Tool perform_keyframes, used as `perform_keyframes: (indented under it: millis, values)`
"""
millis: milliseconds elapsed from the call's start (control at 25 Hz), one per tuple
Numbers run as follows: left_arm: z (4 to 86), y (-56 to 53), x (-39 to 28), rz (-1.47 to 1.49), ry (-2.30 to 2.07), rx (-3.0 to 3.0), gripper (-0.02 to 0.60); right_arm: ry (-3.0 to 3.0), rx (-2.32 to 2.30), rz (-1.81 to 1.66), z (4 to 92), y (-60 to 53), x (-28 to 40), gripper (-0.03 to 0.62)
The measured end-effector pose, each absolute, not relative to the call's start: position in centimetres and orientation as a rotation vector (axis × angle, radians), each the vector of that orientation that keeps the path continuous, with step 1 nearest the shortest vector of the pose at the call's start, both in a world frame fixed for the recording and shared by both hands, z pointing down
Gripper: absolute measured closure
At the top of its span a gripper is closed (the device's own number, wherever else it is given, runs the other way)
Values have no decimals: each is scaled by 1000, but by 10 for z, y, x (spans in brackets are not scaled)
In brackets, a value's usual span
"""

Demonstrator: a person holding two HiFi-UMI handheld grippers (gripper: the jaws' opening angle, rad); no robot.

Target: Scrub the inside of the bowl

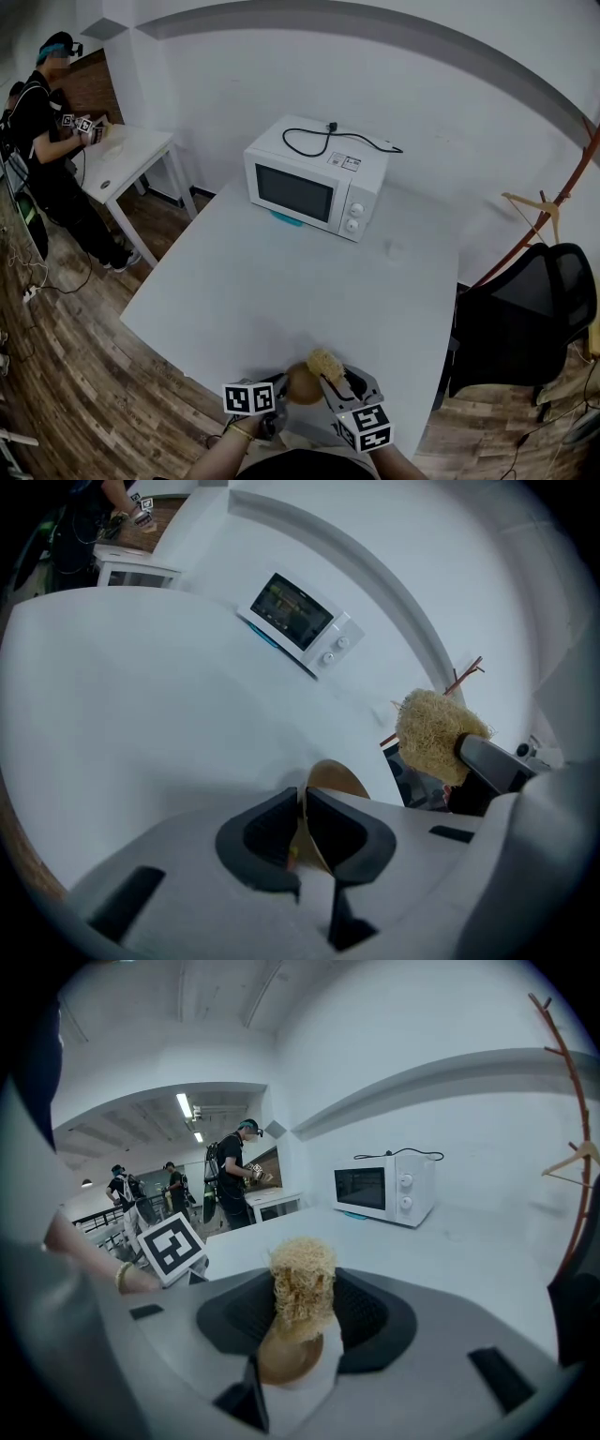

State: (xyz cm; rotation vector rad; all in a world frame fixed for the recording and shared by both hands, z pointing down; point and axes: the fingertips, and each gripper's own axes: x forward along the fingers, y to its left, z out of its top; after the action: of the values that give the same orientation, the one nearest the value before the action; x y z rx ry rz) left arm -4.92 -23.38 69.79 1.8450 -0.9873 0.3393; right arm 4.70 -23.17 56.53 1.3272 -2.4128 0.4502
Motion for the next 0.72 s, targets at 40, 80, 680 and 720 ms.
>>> perform_keyframes:
  millis: [40,80,680,720]
  values:
    - [697,-234,-49,342,-991,1852,537,-2413,1323,451,566,-232,46,419]
    - [695,-234,-49,345,-996,1859,537,-2413,1318,452,567,-232,46,419]
    - [657,-246,-49,302,-1071,1958,546,-2291,1148,490,612,-217,34,419]
    - [654,-246,-48,300,-1070,1967,546,-2283,1145,486,614,-217,34,419]
